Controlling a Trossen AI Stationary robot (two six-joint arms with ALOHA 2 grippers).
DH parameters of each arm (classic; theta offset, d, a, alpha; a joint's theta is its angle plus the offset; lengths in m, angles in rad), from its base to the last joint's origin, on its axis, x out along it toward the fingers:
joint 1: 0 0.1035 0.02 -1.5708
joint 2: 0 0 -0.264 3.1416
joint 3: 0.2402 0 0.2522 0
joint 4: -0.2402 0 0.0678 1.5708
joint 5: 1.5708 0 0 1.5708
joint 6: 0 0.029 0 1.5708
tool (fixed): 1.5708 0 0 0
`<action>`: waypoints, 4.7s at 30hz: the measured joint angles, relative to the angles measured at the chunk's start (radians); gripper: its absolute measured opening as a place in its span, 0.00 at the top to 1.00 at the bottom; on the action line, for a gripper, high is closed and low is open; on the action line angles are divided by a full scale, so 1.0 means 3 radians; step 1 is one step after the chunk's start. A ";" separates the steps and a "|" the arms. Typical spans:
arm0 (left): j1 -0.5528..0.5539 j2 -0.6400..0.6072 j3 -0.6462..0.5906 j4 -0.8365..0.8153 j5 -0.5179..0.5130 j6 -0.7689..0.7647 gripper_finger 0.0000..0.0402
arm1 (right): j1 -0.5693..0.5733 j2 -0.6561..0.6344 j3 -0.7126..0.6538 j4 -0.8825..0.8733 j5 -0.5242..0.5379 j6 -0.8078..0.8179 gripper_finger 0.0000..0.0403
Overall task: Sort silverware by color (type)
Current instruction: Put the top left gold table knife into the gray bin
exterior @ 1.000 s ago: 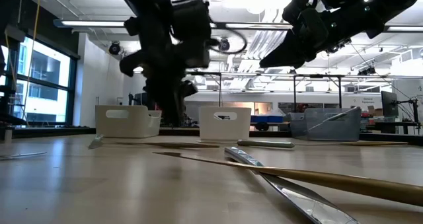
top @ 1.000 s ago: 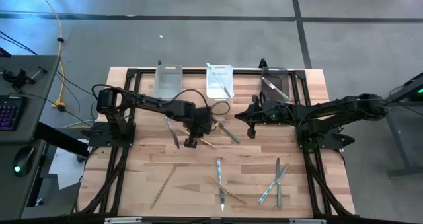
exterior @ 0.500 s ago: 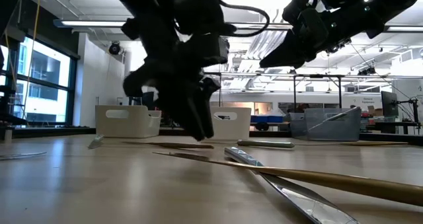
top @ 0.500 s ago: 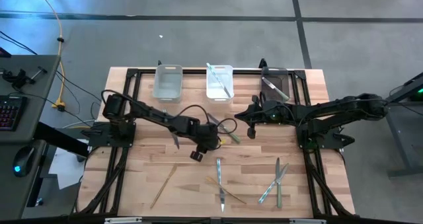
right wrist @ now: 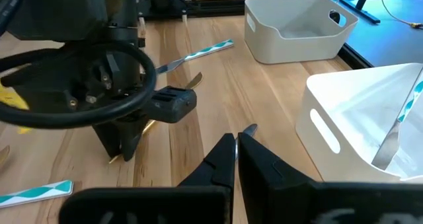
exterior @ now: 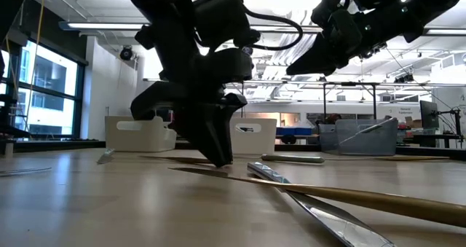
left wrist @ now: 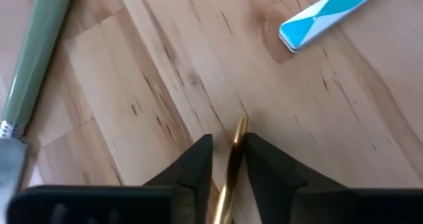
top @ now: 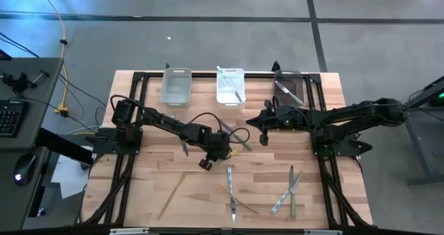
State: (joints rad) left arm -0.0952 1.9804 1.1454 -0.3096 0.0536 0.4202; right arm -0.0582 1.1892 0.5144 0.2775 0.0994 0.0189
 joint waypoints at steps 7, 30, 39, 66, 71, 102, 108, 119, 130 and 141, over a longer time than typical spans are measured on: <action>0.0036 0.0006 0.0000 -0.0065 0.0079 0.0123 0.98 | 0.0000 0.0001 0.0000 0.0000 0.0000 0.0000 1.00; 0.0458 -0.0753 -0.0024 -0.0154 0.0267 -0.0470 0.99 | 0.0237 0.0001 0.0000 -0.0037 0.0177 0.0023 1.00; 0.0705 -0.1435 -0.0023 -0.0286 0.0261 -0.0669 0.99 | 0.0313 0.0001 0.0000 -0.0021 0.0294 0.0024 1.00; 0.0997 -0.1942 -0.1010 0.0438 0.0328 -0.0895 1.00 | 0.0425 0.1121 0.0011 0.0879 0.0546 0.0784 0.76; 0.0996 -0.1960 -0.1333 0.0789 0.0311 -0.1062 1.00 | 0.0462 0.1605 0.0269 0.0905 0.0726 0.1166 0.66; 0.0793 -0.1960 -0.2201 0.2169 0.0036 -0.1423 1.00 | 0.0408 0.2880 0.1812 -0.0361 0.0768 0.1489 0.64; 0.0793 -0.1960 -0.2201 0.2152 0.0038 -0.1424 1.00 | 0.0424 0.2838 0.1813 -0.0652 0.0702 0.1418 0.78; 0.0793 -0.1960 -0.2201 0.2022 0.0048 -0.1423 1.00 | 0.0425 0.2830 0.1813 -0.0897 0.0588 0.0886 0.98; 0.0794 -0.1958 -0.2201 0.1115 -0.0272 -0.0885 0.83 | 0.0425 0.2828 0.1813 -0.0897 0.0549 0.0441 1.00; 0.1066 -0.1929 -0.2082 0.0671 -0.0231 -0.0652 0.71 | 0.0425 0.2828 0.1813 -0.0885 0.0540 0.0345 1.00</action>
State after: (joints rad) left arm 0.2246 1.4018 0.5207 -0.1083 -0.0156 0.2247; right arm 0.0692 2.0377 1.0584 0.0120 0.2615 0.1223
